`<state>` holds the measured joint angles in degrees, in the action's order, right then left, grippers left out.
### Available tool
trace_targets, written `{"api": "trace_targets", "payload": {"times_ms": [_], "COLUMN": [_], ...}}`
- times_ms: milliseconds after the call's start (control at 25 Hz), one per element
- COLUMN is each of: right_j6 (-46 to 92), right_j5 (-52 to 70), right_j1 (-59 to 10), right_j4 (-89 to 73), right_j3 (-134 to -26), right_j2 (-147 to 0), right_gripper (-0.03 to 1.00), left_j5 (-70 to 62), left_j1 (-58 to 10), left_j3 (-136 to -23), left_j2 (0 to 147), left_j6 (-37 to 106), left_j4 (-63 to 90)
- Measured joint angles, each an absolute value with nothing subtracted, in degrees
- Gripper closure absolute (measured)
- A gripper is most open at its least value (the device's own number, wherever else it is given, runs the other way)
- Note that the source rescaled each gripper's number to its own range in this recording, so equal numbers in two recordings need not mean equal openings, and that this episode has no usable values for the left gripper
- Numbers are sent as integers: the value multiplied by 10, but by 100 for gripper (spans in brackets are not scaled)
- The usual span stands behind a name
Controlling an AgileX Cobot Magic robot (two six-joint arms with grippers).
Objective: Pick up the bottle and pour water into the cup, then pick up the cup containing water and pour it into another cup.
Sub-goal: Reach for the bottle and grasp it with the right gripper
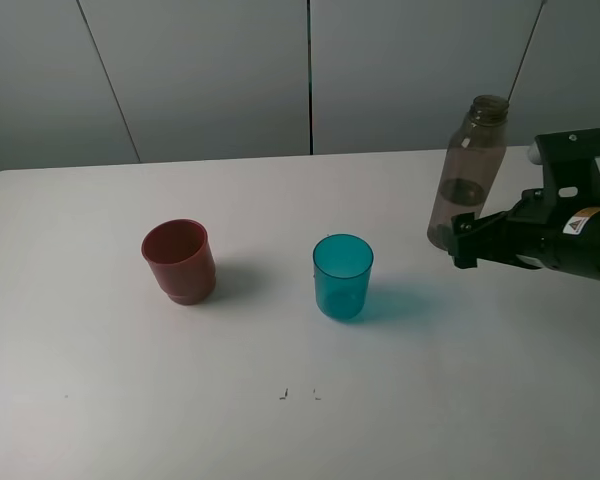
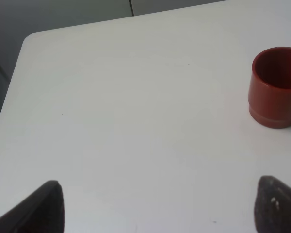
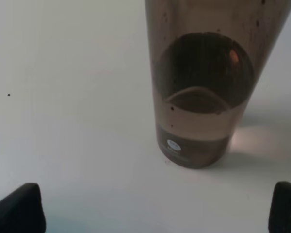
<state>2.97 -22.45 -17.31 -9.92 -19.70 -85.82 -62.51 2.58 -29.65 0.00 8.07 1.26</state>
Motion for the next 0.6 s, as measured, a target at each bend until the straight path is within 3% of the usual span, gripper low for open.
{"api": "trace_targets", "payload": {"times_ms": [320, 600], "right_j6": [4, 0], "right_j5": [-405, -459], "right_j1": [-173, -173], "right_j4": [-97, -99], "right_j3": [-195, -195], "right_j2": [-951, -1000], "right_gripper": [-3, -3], "left_j5": [-625, -625], "left_j1": [26, 26], "left_j3": [-297, -297], "left_j2": [0, 0], "left_j6": [81, 81], "left_j4": [13, 13]}}
